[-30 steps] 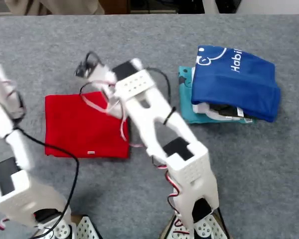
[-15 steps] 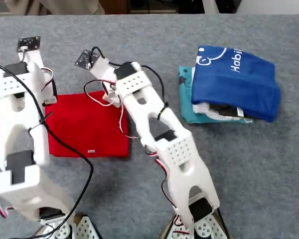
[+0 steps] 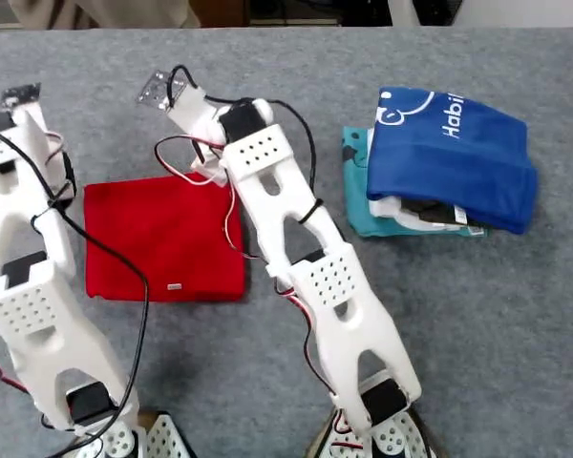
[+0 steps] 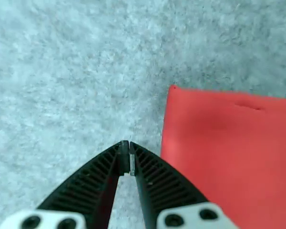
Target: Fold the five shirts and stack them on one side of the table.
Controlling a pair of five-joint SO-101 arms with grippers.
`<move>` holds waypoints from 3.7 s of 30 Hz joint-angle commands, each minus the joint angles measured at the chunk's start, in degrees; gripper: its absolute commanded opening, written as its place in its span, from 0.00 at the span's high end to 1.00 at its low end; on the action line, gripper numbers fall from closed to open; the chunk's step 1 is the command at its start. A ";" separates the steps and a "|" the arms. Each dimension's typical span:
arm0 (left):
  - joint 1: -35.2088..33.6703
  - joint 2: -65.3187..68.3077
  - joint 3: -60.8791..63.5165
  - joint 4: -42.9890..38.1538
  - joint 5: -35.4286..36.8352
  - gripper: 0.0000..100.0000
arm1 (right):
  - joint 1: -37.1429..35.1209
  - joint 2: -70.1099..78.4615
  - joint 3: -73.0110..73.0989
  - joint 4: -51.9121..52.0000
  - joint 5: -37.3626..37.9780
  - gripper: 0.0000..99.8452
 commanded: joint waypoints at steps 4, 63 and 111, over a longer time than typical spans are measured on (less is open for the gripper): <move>-0.18 -0.66 -13.36 8.88 -0.88 0.98 | 2.33 -0.40 -11.30 13.89 -0.26 1.00; 7.56 -11.30 25.58 -22.15 2.11 0.98 | 3.30 -12.18 36.79 -21.71 -10.73 1.00; -16.35 -53.14 32.09 5.27 -11.78 0.98 | 5.67 -46.46 41.71 14.15 -11.16 1.00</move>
